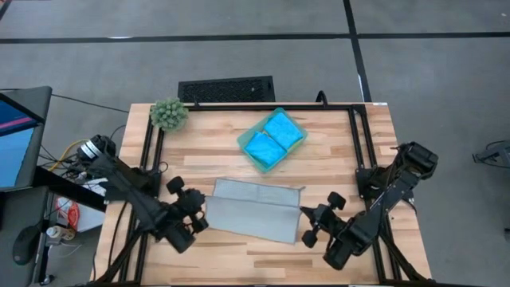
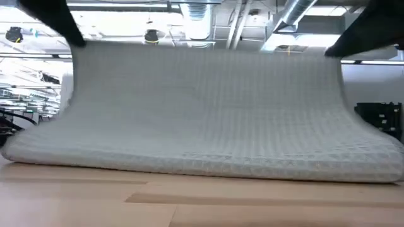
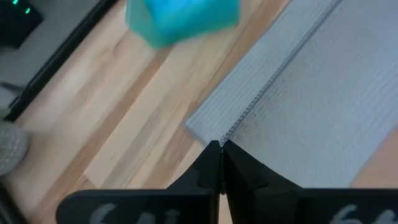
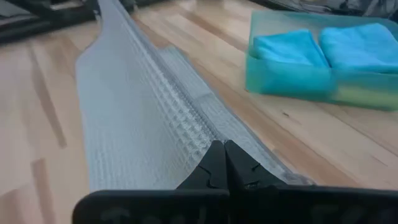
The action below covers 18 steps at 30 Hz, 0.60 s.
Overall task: Fold microfiber towels
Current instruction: Fold the gray microfiber towel
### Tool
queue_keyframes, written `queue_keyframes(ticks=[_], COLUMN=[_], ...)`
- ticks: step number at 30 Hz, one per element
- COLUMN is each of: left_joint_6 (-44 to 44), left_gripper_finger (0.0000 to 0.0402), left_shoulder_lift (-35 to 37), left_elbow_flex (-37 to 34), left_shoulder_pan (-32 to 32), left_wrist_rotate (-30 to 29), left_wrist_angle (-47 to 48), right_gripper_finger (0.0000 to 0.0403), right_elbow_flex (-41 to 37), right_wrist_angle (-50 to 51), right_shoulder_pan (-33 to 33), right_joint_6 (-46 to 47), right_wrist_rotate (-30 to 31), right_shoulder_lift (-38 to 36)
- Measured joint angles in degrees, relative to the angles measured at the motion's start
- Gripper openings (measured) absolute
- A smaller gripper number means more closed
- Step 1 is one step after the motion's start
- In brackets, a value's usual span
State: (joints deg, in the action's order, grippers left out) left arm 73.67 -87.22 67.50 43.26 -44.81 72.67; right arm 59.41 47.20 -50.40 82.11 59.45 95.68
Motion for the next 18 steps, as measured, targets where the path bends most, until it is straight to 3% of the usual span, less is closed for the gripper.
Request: queue_keyframes(ticks=[9, 18], left_joint_6=[-1.2, -6.0], left_gripper_finger=[0.0000, 0.0000], left_shoulder_lift=[-1.1, -1.0], left_elbow_flex=[-5.5, -8.7], left_shoulder_pan=[-3.2, -6.0], left_wrist_rotate=[1.3, 3.6], left_wrist_angle=[-5.6, -11.8], right_gripper_finger=[0.0001, 0.0001], right_elbow_flex=[-6.5, -7.6], right_wrist_angle=[-5.2, -7.0], right_shoulder_pan=[6.0, 6.6], right_joint_6=[-1.3, -1.6], right_wrist_rotate=[-5.0, -7.9], right_shoulder_lift=[0.0, 0.0])
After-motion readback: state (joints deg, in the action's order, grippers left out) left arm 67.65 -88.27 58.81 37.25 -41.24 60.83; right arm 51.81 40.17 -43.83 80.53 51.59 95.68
